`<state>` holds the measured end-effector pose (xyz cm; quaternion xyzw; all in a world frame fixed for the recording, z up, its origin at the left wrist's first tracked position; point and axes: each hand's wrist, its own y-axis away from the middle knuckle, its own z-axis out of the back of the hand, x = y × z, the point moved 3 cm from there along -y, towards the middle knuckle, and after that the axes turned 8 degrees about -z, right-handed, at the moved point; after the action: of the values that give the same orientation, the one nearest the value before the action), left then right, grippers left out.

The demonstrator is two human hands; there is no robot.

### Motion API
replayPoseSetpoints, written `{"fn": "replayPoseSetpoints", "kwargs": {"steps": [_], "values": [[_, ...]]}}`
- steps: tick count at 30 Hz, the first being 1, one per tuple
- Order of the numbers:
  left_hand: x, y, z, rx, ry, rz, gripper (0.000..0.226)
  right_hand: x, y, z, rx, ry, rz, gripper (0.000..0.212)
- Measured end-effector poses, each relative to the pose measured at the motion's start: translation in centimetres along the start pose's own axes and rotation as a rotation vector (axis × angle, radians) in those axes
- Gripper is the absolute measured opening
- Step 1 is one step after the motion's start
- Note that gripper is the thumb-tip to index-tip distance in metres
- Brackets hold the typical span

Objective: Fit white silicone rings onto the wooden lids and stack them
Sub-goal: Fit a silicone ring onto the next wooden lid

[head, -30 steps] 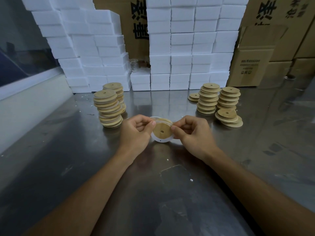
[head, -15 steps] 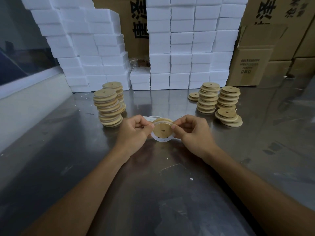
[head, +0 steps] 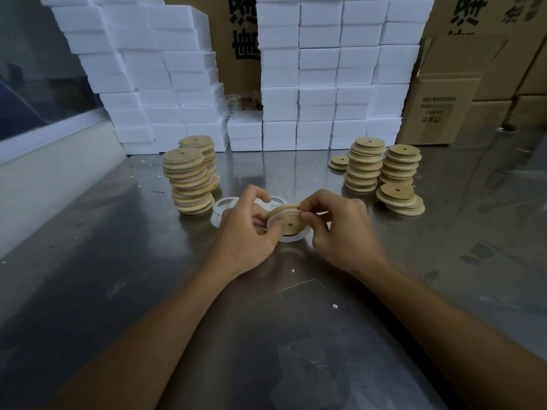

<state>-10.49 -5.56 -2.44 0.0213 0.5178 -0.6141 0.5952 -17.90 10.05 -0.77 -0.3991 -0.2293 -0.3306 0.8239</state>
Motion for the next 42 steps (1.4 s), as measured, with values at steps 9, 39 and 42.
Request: {"fn": "replayPoseSetpoints", "kwargs": {"steps": [9,39,42], "values": [[0.2,0.2,0.5,0.227,-0.321,-0.055,0.049,1.2,0.3,-0.6,0.134,-0.210,-0.070,0.012],[-1.1,0.0,-1.9,-0.124,0.299,0.187,0.039,0.9,0.9,-1.8,0.258,-1.104,-0.868,0.018],[-1.4,0.2,-2.0,-0.026,0.299,0.137,0.044,1.0,0.6,-1.0,0.115,-0.709,-0.563,0.016]]}}
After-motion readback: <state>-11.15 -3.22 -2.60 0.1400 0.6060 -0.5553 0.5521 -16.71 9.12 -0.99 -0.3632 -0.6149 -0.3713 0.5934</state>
